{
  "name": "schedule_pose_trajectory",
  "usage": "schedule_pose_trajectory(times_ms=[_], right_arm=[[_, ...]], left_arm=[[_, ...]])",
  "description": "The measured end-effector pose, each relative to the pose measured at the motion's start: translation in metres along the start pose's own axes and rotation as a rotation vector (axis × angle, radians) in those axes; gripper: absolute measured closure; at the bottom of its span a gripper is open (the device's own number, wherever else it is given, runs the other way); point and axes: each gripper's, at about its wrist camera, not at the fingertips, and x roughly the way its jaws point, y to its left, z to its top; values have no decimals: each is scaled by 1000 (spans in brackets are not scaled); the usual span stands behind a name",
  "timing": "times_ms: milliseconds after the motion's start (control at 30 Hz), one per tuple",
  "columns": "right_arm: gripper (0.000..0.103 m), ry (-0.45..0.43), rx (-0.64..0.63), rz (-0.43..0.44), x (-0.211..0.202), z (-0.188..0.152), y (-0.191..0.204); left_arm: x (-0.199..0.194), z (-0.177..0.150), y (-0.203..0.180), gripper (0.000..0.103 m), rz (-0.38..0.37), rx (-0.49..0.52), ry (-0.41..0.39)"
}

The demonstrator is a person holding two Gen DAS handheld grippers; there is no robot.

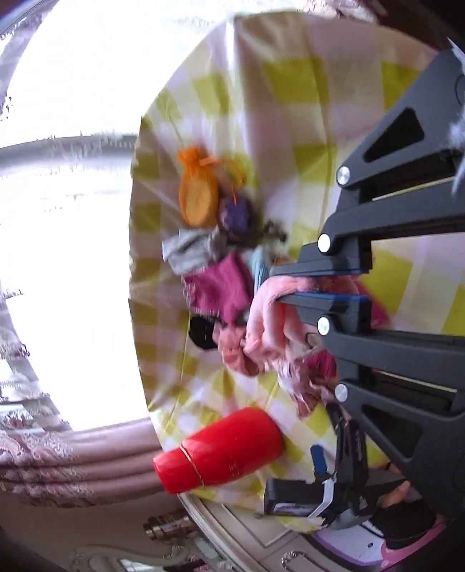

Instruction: Organize soft objects

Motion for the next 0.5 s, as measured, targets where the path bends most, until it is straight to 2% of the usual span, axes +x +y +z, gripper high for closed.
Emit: schedule_pose_trajectory(times_ms=[133,200,233,267,333,433,500], right_arm=[[90,160,45,-79,11,-28,-34],[81,259,87,-104,25,-46,-45],[68,286,103,-114,25,-56,-52],[50,301,115,-107,28,-60,-53],[32,300,113,-42,33,-63,-51],[16,264,48,8,36,-54,-37],[16,292,5,-8,55,-53,-32]], left_arm=[[1,1,-1,0,-14,2,30],[1,1,-2,0,-19,10,27],[1,0,-2,0,-22,9,30],[1,-1,-2,0,-30,5,34],[2,-1,1,0,-46,5,36],[2,-2,5,0,-79,11,29],[1,-1,5,0,-95,13,29]])
